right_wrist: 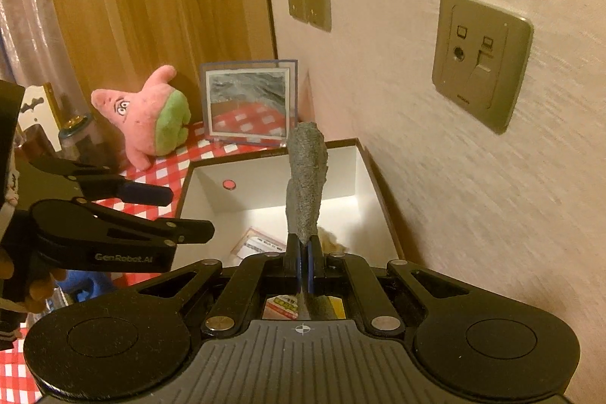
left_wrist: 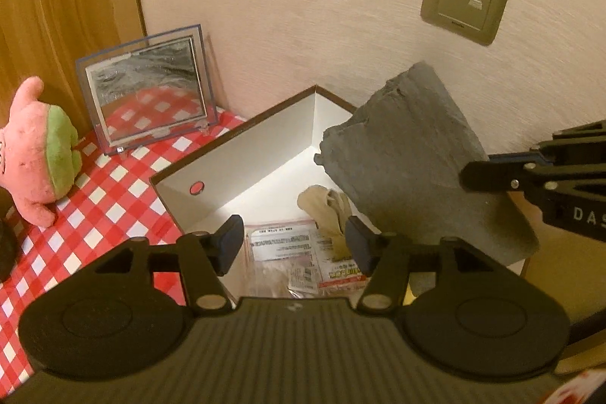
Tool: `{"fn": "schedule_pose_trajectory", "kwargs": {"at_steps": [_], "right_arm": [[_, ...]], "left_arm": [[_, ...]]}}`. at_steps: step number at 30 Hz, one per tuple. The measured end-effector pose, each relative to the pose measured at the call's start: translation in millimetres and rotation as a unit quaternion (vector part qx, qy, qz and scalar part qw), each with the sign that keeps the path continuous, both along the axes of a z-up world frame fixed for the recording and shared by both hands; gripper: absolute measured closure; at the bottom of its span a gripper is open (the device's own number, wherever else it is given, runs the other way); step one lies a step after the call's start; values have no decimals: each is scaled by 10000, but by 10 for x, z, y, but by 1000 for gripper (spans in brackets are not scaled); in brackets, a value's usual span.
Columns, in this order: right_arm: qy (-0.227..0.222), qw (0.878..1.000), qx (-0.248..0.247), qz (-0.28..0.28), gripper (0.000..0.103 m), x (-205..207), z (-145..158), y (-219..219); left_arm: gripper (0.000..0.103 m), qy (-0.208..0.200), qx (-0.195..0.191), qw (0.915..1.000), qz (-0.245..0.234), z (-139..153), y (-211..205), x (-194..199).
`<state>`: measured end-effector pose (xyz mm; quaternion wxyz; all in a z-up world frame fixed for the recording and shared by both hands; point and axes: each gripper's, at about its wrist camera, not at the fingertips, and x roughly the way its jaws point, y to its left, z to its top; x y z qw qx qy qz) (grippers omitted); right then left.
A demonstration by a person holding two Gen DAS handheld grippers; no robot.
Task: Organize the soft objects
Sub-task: 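Open the left gripper to drop the swab bag while the right gripper releases the grey cloth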
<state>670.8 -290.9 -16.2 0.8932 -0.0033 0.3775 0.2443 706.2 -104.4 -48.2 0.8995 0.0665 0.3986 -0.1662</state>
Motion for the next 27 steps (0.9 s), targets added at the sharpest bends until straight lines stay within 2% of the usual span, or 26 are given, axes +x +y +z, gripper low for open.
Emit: {"fn": "schedule_pose_trajectory", "kwargs": {"at_steps": [6, 10, 22, 27], "right_arm": [[44, 10000, -25, 45, 100, 61, -38, 88], [-55, 9996, -274, 38, 100, 76, -33, 170], [168, 9995, -278, 19, 98, 28, -96, 133], [309, 9991, -295, -59, 92, -41, -161, 86]], "left_arm": [[46, 92, 8, 10000, 13, -31, 35, -8], [46, 88, -11, 10000, 21, -20, 47, -17], [46, 104, -74, 9999, -48, 12, 36, -106], [46, 115, -95, 9999, -84, 16, 14, -167]]}}
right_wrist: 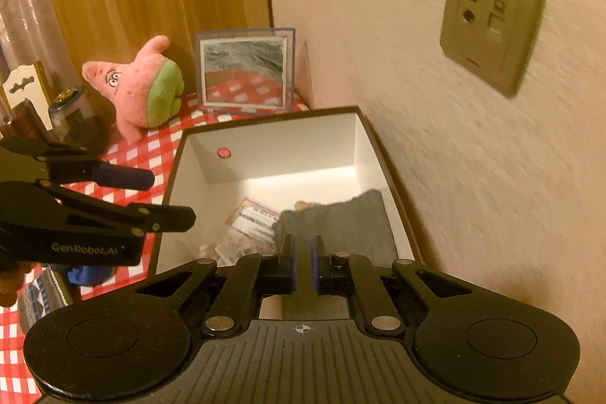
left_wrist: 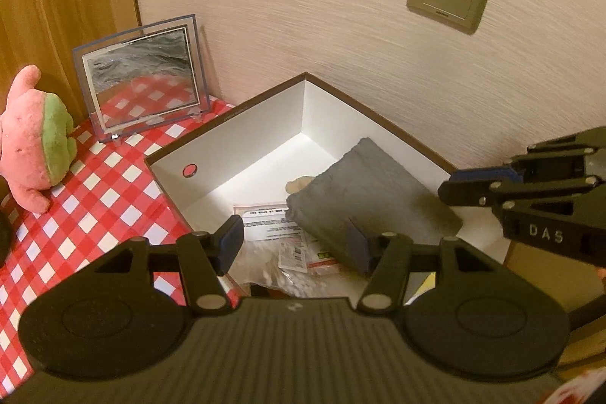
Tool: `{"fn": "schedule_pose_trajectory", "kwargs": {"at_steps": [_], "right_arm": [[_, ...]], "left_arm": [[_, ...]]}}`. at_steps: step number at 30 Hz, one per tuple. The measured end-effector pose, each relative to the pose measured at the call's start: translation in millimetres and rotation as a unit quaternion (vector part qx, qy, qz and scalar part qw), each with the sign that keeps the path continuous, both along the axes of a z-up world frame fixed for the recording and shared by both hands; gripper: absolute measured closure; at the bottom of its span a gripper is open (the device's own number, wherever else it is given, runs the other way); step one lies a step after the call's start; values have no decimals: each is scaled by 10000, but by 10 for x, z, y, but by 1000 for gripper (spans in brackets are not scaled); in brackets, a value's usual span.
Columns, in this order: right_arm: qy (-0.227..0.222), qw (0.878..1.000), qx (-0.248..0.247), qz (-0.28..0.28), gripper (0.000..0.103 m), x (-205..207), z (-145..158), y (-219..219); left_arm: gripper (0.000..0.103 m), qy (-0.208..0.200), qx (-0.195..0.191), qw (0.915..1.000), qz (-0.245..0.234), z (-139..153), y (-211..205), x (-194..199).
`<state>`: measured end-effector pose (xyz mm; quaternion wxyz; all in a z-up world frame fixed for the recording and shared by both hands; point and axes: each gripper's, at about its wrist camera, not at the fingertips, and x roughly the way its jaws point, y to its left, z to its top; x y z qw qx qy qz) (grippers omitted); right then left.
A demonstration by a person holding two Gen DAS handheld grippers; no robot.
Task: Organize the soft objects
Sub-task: 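Open the left gripper to drop the swab bag while the right gripper releases the grey cloth, then withdraw both grippers from the box back over the remaining socks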
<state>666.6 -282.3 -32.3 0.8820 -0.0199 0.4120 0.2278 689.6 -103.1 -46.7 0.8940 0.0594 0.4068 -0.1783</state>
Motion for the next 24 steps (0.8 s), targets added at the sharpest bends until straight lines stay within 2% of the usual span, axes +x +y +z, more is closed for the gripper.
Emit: {"fn": "schedule_pose_trajectory", "kwargs": {"at_steps": [2, 4, 5, 6, 7, 13, 24], "right_arm": [[56, 10000, 15, -31, 85, -36, -22, -22], [74, 9999, 25, -76, 68, -85, -34, -39], [59, 9999, 30, -112, 51, -117, -35, -49], [25, 9999, 27, -157, 38, -148, -34, -57], [-18, 9998, 14, -190, 35, -178, -32, -59], [7, 9997, 34, -242, 34, -321, -12, -55], [-41, 9995, 130, -290, 33, -619, 115, 13]], "left_arm": [[46, -3, -11, 10000, -10, 10, -10, -35], [46, -5, -28, 10000, -28, 21, -15, -71], [46, -7, -39, 10000, -35, 27, -13, -91], [46, -10, -53, 10000, -38, 31, -10, -113], [46, -8, -67, 10000, -34, 37, -3, -136], [41, -11, -144, 9999, 5, 87, 69, -285], [41, -40, -251, 9995, 192, 227, 369, -693]]}}
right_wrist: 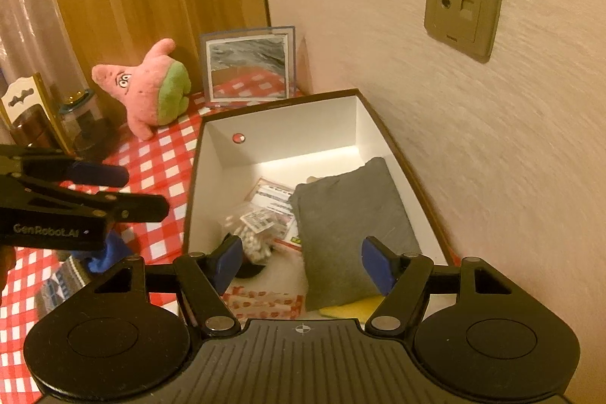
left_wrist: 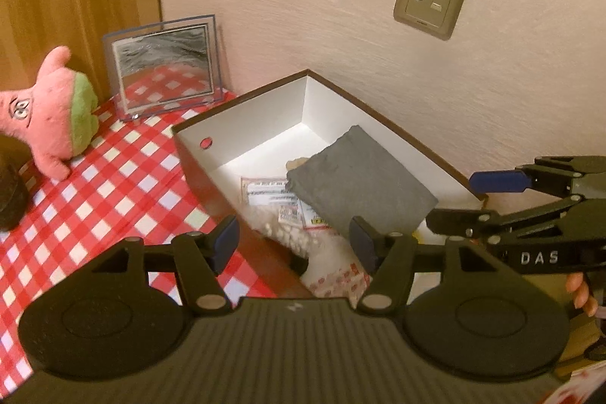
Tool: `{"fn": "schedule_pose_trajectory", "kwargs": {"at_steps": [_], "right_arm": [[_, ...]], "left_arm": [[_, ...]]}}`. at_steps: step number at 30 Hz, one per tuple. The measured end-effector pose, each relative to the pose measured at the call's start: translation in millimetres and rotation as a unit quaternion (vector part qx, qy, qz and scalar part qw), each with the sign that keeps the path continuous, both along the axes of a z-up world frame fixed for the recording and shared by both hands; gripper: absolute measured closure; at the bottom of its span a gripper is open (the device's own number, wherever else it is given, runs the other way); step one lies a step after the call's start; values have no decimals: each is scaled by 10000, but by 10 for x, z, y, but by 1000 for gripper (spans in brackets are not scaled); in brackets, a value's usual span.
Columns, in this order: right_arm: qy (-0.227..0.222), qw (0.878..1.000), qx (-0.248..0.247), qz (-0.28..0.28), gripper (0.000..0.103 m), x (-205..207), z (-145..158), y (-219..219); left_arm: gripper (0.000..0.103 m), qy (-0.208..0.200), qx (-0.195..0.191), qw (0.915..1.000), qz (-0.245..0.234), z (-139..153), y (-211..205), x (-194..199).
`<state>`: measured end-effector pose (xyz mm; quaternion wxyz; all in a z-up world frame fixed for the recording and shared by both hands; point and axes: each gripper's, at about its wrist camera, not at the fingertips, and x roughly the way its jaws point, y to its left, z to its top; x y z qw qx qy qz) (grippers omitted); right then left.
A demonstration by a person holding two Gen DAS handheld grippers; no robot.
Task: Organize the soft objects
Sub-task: 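Withdraw both grippers from the box back over the remaining socks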
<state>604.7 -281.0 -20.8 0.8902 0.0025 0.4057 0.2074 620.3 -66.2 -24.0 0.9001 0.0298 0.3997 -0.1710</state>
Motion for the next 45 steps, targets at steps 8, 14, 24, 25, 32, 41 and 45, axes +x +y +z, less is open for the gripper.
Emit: {"fn": "schedule_pose_trajectory", "kwargs": {"at_steps": [8, 14, 24, 25, 32, 41, 45], "right_arm": [[-1, 9997, 176, 189, 33, -363, 56, 163], [-10, 9980, 276, 560, 33, -630, 85, 391], [145, 9933, 427, 1065, 33, -911, 70, 735], [179, 9927, 443, 1107, 33, -930, 56, 766], [382, 9869, 498, 1489, 33, -1034, -54, 1027], [534, 9796, 493, 1875, 33, -1132, -197, 1379], [608, 9766, 454, 2010, 33, -1146, -278, 1529]], "left_arm": [[41, 29, -104, 9996, 244, 30, 366, -455], [41, 145, -158, 9983, 549, 8, 712, -784], [41, 276, -223, 9931, 1119, -50, 1214, -1236], [41, 289, -231, 9924, 1173, -60, 1254, -1268], [41, 345, -207, 9865, 1585, -150, 1501, -1519], [41, 516, -213, 9778, 2019, -318, 1797, -1735], [41, 570, -160, 9735, 2208, -374, 1910, -1788]]}}
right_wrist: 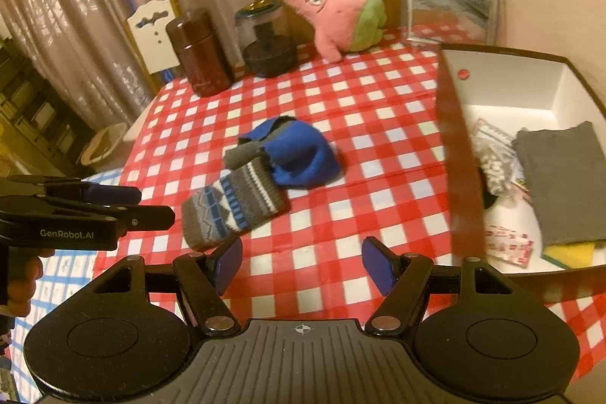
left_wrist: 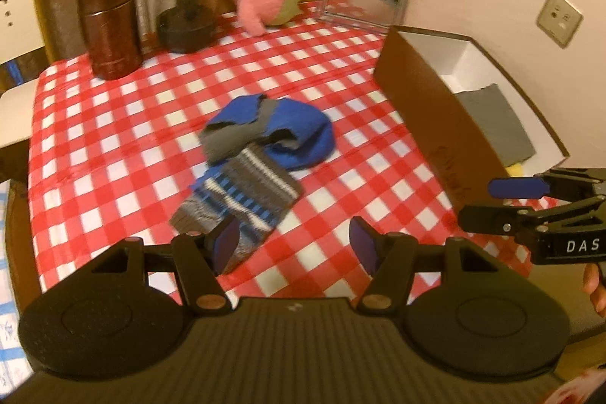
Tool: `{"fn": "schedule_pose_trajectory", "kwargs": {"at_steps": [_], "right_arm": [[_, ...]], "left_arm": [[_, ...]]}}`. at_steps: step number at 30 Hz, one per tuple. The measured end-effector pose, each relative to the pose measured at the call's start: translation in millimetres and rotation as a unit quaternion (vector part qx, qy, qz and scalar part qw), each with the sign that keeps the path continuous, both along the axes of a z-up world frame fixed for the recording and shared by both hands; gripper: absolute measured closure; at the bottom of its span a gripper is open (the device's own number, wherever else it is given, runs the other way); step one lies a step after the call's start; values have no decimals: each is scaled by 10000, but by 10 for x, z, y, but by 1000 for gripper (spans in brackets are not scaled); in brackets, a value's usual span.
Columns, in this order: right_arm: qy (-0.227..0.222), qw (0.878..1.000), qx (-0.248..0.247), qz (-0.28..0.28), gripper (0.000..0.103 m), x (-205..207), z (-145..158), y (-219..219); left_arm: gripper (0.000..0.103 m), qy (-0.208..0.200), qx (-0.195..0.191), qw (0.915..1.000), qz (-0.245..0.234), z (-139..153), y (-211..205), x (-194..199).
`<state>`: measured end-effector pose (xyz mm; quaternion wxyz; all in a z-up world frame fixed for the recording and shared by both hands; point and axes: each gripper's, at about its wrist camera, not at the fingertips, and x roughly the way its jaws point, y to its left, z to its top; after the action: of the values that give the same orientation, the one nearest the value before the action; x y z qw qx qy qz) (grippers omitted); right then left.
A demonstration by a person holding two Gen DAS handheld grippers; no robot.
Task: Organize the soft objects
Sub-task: 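Withdraw both grippers from the box back over the remaining socks, then lower the left gripper onto the striped knitted sock and grasp it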
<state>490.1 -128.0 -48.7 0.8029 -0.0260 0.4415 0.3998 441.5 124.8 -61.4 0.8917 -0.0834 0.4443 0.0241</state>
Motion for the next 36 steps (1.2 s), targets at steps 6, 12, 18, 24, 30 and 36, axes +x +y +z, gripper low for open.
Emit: {"fn": "schedule_pose_trajectory", "kwargs": {"at_steps": [6, 12, 18, 24, 30, 36], "right_arm": [[72, 9999, -35, 152, 33, -1, -135, 196], [205, 9996, -116, 184, 33, 16, -315, 374], [340, 9988, -222, 257, 33, 24, -461, 508], [495, 9981, -327, 192, 33, 105, -593, 585], [640, 9970, -436, 89, 33, 213, -727, 653], [823, 9952, -525, -4, 33, 321, -859, 726]], "left_arm": [[41, 112, 55, 9998, 163, -104, 123, -57], [41, 356, 99, 9990, 264, -271, 207, -31], [41, 535, 160, 9980, 305, -419, 258, 19], [41, 588, 226, 9977, 245, -560, 294, 122], [40, 623, 426, 9971, -11, -737, 288, 259], [39, 657, 660, 9951, -346, -925, 207, 402]]}}
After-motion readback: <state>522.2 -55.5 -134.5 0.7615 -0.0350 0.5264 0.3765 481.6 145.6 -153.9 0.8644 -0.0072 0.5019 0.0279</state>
